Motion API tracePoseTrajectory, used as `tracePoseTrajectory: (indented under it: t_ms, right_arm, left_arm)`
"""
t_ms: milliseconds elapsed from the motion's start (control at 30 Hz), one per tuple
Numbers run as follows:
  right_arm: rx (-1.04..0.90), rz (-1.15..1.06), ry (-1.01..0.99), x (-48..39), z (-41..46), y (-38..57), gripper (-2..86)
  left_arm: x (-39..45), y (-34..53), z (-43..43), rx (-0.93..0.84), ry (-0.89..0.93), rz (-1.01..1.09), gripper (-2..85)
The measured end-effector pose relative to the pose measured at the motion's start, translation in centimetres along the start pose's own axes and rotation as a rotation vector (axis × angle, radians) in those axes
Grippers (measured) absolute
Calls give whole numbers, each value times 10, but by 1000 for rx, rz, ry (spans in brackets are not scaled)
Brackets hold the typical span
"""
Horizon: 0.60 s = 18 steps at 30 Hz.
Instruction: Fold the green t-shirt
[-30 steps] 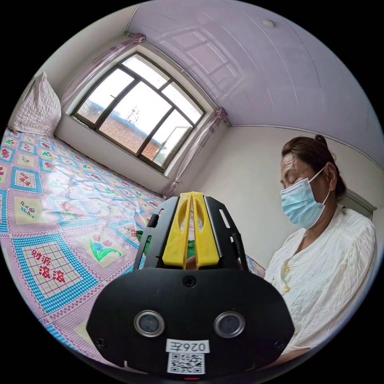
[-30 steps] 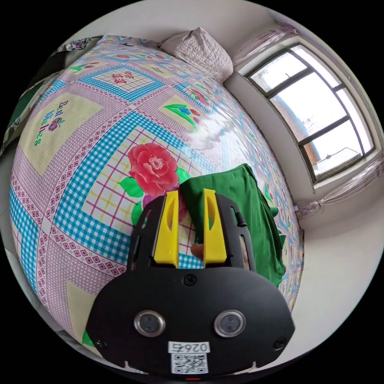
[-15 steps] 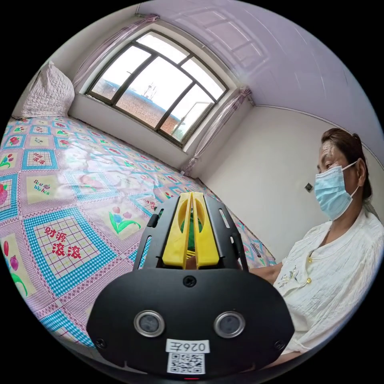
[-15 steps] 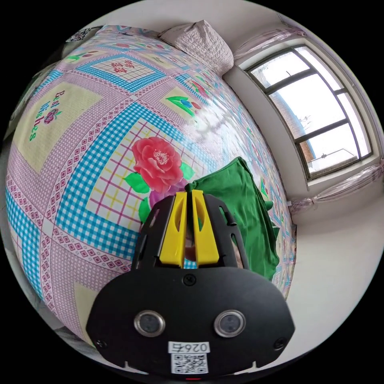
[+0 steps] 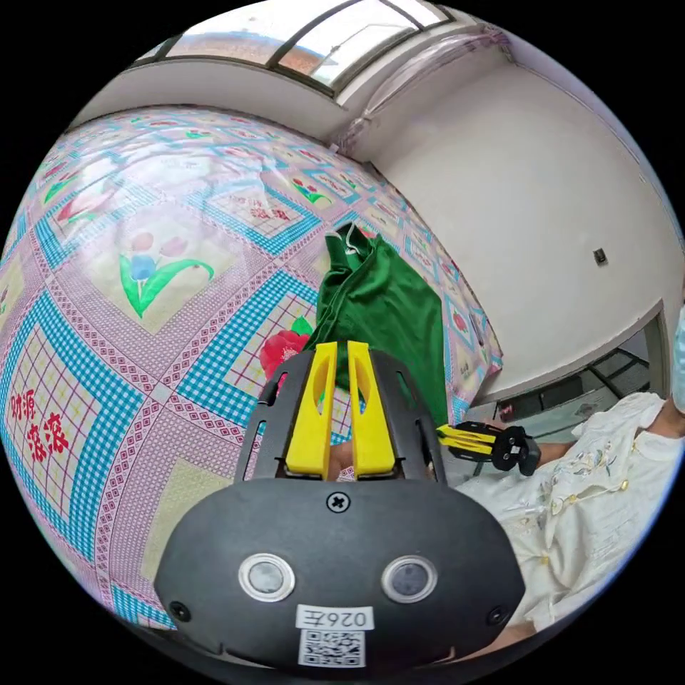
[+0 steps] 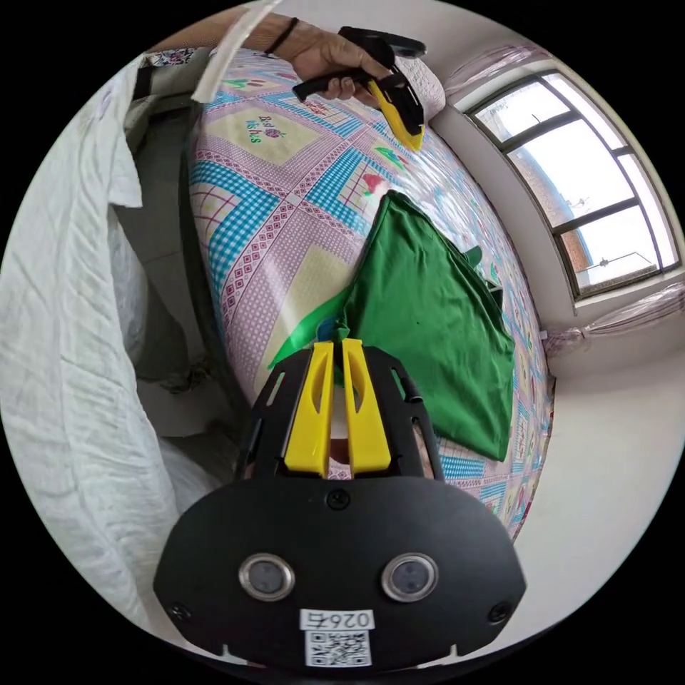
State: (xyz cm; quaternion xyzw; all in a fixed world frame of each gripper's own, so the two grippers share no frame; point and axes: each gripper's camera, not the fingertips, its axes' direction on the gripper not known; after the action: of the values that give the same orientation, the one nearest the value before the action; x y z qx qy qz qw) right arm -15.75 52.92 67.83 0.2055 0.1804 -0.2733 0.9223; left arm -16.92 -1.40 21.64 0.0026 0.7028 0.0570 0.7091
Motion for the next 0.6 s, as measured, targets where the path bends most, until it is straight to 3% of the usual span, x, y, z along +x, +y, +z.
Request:
tracePoseTrajectory:
  t_ms: [67, 333, 600]
  right_arm:
    - [-15, 32, -13, 4, -4, 9, -12]
    - [-5, 65, 2, 23, -8, -5, -12]
    - [13, 117, -15, 52, -24, -22, -12]
  left_arm:
    - [-4, -23, 48, -137, 3, 22, 47]
    - [-20, -83, 136, -305, -84, 38, 50]
    - [-27, -114, 159, -275, -60, 66, 83]
